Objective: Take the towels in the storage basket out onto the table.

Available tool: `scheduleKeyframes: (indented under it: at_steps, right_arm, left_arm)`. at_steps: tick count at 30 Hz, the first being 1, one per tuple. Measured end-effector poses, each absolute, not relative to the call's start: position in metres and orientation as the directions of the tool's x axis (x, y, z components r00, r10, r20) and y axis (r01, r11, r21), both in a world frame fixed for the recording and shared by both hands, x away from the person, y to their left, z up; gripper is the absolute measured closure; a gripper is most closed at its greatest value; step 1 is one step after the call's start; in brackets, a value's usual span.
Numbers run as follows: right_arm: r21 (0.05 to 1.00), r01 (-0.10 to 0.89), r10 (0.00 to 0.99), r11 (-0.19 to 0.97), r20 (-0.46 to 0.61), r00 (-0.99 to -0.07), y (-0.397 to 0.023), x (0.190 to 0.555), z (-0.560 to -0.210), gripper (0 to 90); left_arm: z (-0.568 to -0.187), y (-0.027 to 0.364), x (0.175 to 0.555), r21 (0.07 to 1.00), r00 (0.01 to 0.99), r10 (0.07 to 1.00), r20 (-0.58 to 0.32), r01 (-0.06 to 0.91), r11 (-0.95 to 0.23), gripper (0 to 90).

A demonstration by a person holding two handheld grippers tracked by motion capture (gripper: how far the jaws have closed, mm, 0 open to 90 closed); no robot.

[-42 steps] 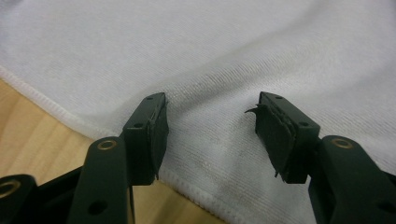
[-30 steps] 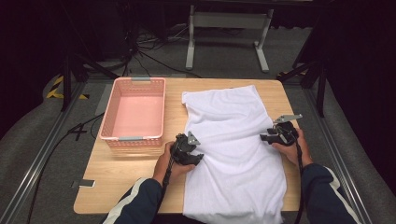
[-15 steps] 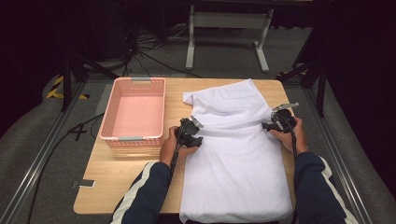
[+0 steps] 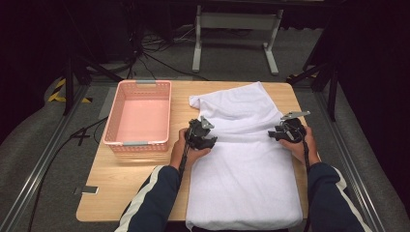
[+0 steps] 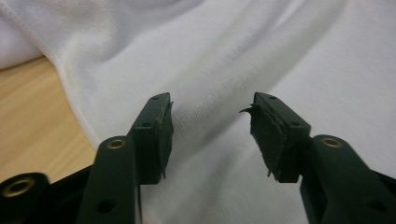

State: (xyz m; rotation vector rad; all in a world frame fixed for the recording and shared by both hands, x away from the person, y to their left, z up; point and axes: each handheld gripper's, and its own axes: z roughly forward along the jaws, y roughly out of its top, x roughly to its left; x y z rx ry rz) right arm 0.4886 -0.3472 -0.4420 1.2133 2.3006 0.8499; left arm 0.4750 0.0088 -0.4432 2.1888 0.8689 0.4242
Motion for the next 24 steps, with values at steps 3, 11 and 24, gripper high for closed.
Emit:
scheduleKeyframes:
  at_steps: [3,11,24]
  right_arm:
    - [0.708,0.559,0.809,0.432,-0.03,-0.587,-0.339,0.476,-0.439,53.8]
    - [0.662,0.499,0.681,0.559,-0.024,-0.732,-0.308,0.44,-0.448,53.8]
    - [0.653,0.437,0.591,0.619,-0.02,-0.807,-0.297,0.379,-0.453,51.1]
  left_arm:
    - [-0.444,0.007,0.492,0.73,0.683,0.731,-0.002,0.5,-0.465,52.8]
    - [-0.456,0.0,0.498,0.673,0.711,0.703,0.006,0.517,-0.529,59.6]
    - [-0.457,0.03,0.438,0.645,0.771,0.636,0.03,0.471,-0.602,57.1]
